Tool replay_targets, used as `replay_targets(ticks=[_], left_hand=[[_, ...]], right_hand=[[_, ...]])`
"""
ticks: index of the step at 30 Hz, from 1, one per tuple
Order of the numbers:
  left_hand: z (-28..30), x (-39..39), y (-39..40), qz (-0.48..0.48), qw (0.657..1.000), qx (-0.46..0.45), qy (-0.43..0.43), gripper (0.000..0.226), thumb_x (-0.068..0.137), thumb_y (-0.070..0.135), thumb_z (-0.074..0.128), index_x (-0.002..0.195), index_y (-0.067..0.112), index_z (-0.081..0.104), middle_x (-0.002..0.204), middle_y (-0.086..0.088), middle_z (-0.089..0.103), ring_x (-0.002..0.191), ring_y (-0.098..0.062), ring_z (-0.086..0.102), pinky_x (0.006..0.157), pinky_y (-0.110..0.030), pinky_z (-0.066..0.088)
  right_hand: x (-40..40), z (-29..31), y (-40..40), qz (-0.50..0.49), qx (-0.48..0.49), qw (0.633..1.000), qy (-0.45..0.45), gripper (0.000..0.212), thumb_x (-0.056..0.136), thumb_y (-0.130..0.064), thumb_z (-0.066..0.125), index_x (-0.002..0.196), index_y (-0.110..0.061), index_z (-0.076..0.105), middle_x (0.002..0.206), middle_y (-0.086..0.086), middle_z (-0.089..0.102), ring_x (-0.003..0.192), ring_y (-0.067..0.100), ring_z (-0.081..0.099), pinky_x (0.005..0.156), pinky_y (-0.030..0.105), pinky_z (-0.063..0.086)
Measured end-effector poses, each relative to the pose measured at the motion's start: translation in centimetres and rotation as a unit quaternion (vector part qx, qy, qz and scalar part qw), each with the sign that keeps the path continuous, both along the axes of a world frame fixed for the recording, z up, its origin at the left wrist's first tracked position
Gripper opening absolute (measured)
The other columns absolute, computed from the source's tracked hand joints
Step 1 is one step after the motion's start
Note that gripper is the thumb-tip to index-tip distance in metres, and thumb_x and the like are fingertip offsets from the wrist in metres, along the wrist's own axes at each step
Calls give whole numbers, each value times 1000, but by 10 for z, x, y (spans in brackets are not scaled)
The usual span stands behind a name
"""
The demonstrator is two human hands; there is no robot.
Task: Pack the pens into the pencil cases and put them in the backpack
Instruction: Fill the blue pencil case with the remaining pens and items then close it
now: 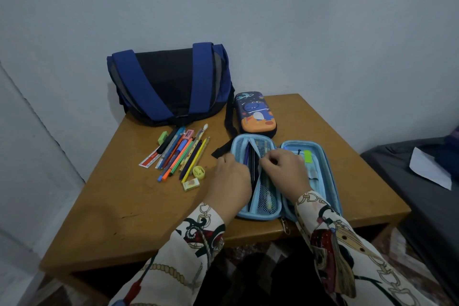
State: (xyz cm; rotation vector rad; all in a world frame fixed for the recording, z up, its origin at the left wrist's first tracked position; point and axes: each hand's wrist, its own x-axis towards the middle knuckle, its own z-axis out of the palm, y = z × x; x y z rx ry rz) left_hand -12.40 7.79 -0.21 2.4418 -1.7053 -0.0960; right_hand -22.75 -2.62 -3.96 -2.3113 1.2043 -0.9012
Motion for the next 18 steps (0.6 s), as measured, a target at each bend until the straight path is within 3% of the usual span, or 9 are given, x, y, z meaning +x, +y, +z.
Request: replay_targets(ticks=[3,7,11,16,18], left_hand=[[0,6,-8,9,1000,5,15,12,94,12,51,83,15,47,119,-13,43,110,-28,42,90,-36,42],[-12,13,-24,32,998,-49,4,17,97,22,52,95,10,62,117,-13,47,110,-30,46,89,-40,46],[-19,16,-33,63,995,-79,19,21,99,21,49,100,9,65,116,-12,49,106,-29,50,87,-41,48],[-20,17,-38,78,992,-96,30,19,97,26,53,96,10,63,113,-10,48,101,-28,53,85,-42,49],[-20,21,-40,73,991,-103,44,15,96,21,54,85,12,59,109,-10,48,96,-28,54,84,-42,49]], right_hand=[[0,1,1,0,1,1000,4,30,91,-24,56,63,-13,57,71,0,62,72,18,54,78,32,23],[0,3,1,3,3,1000,4,34,91,-24,57,57,-21,50,70,-1,61,72,18,54,79,33,27],[0,1,0,3,5,1000,3,33,90,-25,57,58,-21,51,70,-1,61,72,17,54,81,34,29],[0,4,3,3,14,1000,6,35,91,-25,56,57,-23,49,68,-3,58,72,17,53,77,32,22],[0,3,2,2,20,1000,1,33,91,-25,56,59,-19,52,68,-1,59,73,18,54,78,32,22]])
